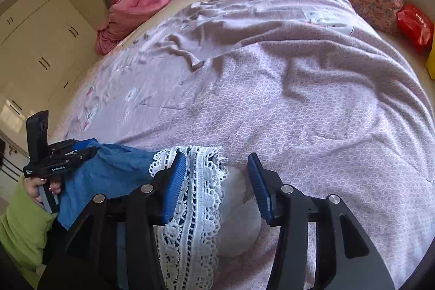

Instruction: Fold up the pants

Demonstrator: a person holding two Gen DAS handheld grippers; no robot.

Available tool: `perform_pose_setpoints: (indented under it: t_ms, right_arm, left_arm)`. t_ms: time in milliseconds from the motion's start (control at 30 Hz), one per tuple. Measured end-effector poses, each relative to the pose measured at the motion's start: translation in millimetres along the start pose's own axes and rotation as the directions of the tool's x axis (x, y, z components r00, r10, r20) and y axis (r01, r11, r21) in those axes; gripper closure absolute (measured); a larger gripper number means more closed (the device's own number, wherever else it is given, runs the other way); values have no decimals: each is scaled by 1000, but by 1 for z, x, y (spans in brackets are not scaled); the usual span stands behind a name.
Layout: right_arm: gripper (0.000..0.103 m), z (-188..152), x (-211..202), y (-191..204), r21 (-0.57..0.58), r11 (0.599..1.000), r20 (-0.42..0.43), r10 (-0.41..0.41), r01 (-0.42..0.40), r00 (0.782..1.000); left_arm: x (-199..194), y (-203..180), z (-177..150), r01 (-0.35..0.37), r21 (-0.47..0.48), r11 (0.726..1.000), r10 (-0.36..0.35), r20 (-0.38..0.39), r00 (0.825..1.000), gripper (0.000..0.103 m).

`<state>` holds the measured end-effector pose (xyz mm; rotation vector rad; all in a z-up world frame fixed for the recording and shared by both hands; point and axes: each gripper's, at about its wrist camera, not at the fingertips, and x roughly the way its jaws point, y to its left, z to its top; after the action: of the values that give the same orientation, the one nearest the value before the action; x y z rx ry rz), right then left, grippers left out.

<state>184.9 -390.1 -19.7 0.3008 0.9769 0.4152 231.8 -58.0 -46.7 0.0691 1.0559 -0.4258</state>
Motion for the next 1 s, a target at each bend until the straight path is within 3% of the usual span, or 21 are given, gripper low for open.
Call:
perform_pose_setpoints:
  t_ms: [100,233,367,433,600,767,867,1000]
  right_arm:
    - [56,0,12,5,-23,1000,-33,15,-16,999]
    - [63,-8,14,18,-60,996,-64,62,-66,996]
    - [79,-17,17,21,-29,993,-77,109,-112,991]
    - [84,-20,8,28,-43,994,-33,103,-105,994]
    - [87,-12,-27,41,-84,994,100,83,-75,992]
    - [87,22,-36,40,-103,994,153,59,-43,987]
    - [87,43,-23,35,-118,993,139,4,13,990]
    - [85,57,16,15,-99,992,44,-79,83,996]
  left_arm:
    - [4,-2,1,16,1,1000,-16,-10,1000,68]
    - [2,-9,-1,46,11,999,-46,-7,999,88]
    - [5,-10,-2,53,7,999,-53,-15,998,92]
    - [1,-12,-2,48,12,999,-48,1,999,100]
    - [-19,-15,8,32,-25,999,-30,96,995,102]
    - [-22,-20,31,4,-25,1000,-1,125,992,102]
    - [-19,-20,45,-11,-39,999,17,141,990,102]
    - [4,-23,54,-60,-44,997,65,110,992,102]
